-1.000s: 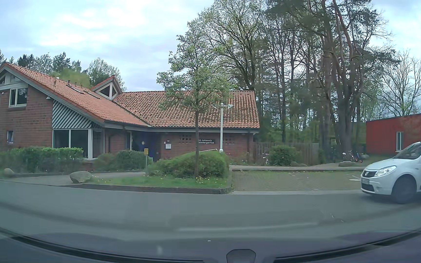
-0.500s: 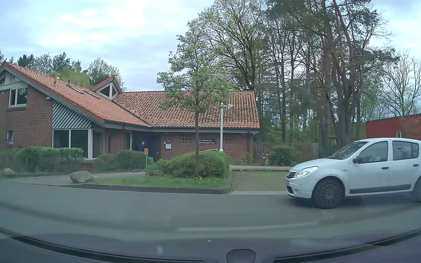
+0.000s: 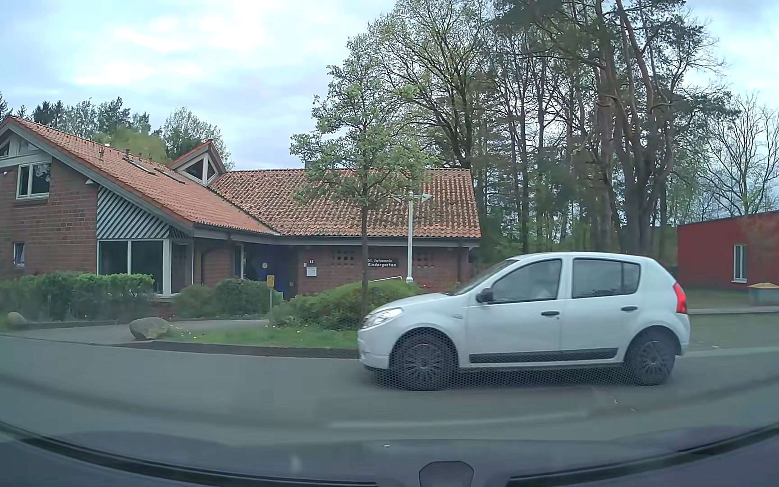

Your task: Follow the waypoints while adhering to traffic rules and regulations

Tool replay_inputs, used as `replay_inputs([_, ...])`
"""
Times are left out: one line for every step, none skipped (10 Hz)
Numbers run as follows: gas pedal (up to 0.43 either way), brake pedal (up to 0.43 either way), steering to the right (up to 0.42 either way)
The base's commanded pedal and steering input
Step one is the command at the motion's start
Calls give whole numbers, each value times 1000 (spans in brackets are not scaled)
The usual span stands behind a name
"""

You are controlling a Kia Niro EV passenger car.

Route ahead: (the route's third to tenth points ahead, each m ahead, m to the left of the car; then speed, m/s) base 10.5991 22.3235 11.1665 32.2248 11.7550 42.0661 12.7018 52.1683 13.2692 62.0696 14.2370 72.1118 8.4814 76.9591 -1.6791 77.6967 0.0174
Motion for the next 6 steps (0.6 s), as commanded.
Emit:
replay_inputs([0, 0, -76])
replay_inputs([0, 0, -76])
replay_inputs([0, 0, -78])
replay_inputs([8, 0, -81])
replay_inputs([47, 0, -83])
replay_inputs([59, 0, -86])
